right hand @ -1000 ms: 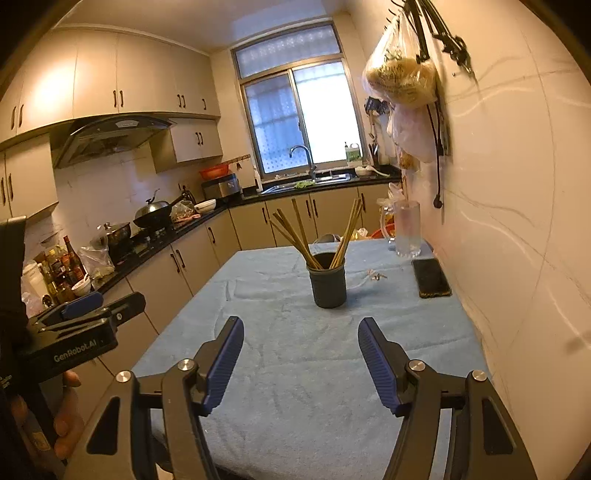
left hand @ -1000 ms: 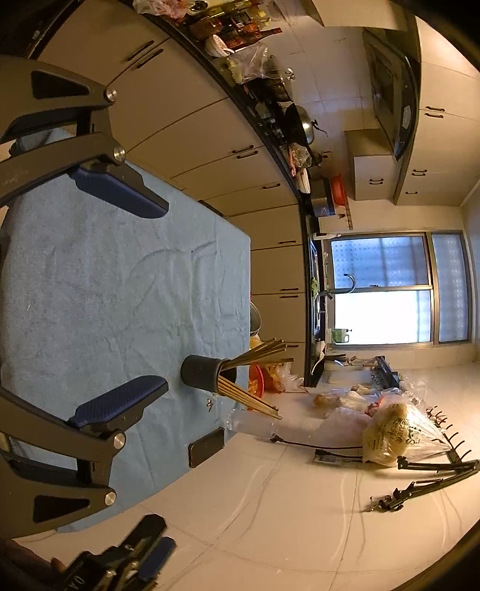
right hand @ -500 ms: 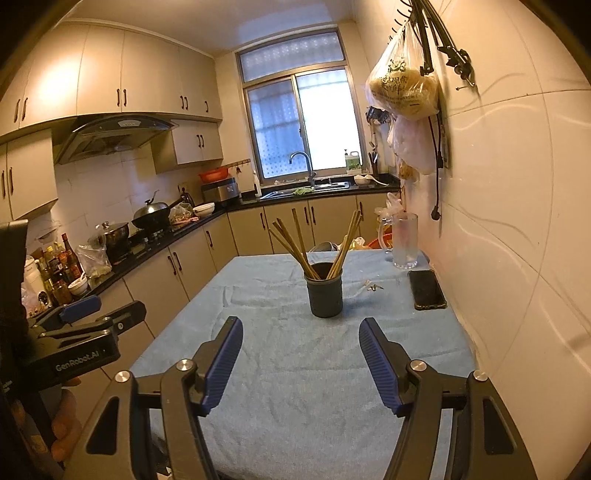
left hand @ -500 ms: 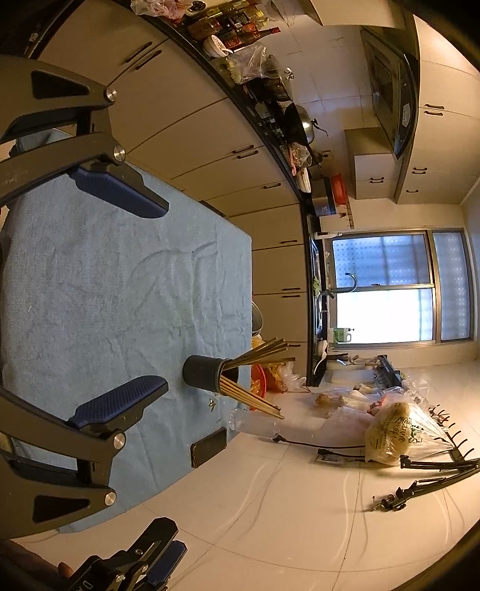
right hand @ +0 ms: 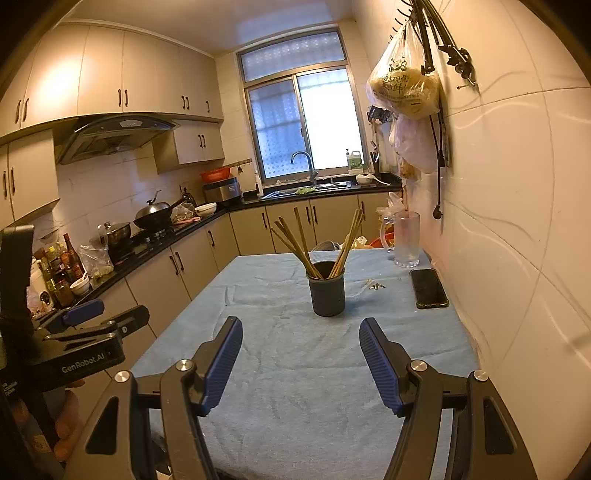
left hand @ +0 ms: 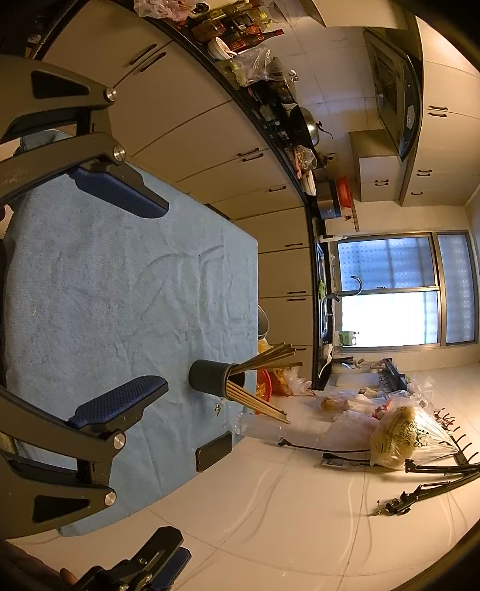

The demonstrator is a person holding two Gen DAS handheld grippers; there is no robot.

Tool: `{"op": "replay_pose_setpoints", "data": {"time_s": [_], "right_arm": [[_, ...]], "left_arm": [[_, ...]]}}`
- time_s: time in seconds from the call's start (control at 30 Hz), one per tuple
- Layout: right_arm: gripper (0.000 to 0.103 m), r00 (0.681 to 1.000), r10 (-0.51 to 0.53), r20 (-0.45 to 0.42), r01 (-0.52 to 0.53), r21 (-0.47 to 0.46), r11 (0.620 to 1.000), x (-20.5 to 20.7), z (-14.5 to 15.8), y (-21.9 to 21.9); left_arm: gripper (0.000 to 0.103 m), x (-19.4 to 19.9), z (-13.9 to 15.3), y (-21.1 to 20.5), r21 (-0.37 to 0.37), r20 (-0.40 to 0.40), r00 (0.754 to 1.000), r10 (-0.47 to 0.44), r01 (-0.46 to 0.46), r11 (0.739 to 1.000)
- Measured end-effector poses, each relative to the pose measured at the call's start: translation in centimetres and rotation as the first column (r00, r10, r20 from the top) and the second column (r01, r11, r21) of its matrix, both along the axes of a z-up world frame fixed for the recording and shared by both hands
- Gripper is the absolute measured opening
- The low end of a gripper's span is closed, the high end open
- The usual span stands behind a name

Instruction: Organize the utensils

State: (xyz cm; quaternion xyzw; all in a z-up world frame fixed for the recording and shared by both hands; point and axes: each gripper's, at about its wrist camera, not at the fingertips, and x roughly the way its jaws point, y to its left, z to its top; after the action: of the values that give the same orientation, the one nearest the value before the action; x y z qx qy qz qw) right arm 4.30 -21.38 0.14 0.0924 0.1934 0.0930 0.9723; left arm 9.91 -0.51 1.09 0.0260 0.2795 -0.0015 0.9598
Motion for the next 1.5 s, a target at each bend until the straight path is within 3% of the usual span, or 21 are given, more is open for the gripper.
{"op": "replay_pose_setpoints", "data": {"time_s": [1.5], "right_arm": [[0.07,1.0,0.004,-0.012,-0.004,0.004,1.0,0.57,-0.35,-0.07]], "left_arm": [[0.087,0.22,-0.69,0.35,0.035,-0.004,1.0,0.026,-0.026,0.999]]}}
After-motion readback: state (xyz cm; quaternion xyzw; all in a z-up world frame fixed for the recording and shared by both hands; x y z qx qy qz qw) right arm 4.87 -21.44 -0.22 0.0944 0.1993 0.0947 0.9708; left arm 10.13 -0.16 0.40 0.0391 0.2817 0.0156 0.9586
